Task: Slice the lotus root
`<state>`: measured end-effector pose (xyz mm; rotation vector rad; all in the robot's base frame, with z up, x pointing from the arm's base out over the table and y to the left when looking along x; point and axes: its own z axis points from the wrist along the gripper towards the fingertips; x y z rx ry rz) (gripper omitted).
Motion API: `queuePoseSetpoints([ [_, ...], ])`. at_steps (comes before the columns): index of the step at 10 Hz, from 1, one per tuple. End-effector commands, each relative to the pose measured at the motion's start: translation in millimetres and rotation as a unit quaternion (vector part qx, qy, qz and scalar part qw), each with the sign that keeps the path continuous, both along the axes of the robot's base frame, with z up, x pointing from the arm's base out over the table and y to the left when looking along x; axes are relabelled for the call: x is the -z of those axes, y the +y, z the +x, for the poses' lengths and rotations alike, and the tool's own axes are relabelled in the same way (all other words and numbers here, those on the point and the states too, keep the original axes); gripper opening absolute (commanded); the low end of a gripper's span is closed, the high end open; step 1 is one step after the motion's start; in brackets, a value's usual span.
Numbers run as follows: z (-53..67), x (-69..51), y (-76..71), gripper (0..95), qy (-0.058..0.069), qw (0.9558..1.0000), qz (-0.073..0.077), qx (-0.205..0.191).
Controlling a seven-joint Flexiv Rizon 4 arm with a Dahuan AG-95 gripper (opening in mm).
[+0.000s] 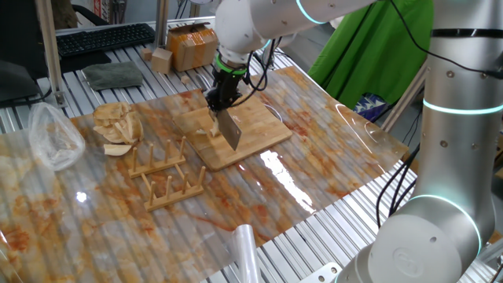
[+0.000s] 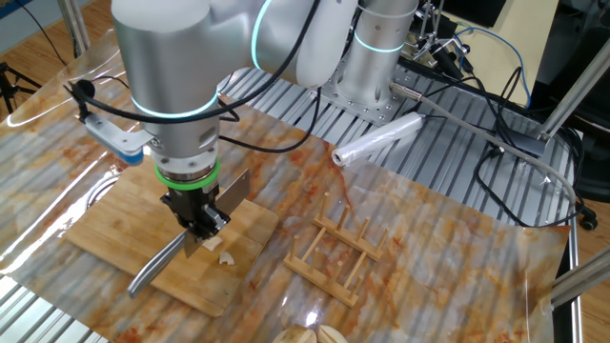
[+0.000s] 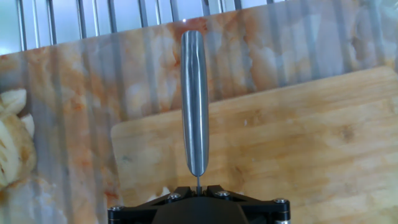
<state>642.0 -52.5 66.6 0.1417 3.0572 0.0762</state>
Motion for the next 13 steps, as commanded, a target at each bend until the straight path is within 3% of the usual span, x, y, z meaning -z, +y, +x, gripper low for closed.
queuePoseSetpoints([
  [1,-2.1,-1.5,-0.4,0.0,0.002,1.0,0.0,-0.001],
  [4,-3.0,0.8,-4.2,0.0,0.003,1.0,0.003,-0.003],
  [7,-3.4,17.9,-1.1,0.0,-0.003,0.9999,0.01,0.001],
  [9,0.9,26.5,3.0,0.0,-0.009,1.0,0.002,0.001],
  [11,0.8,27.9,2.9,0.0,-0.009,0.9999,0.004,0.0],
  [13,-0.1,30.8,4.3,0.0,-0.019,0.9998,0.006,0.002],
])
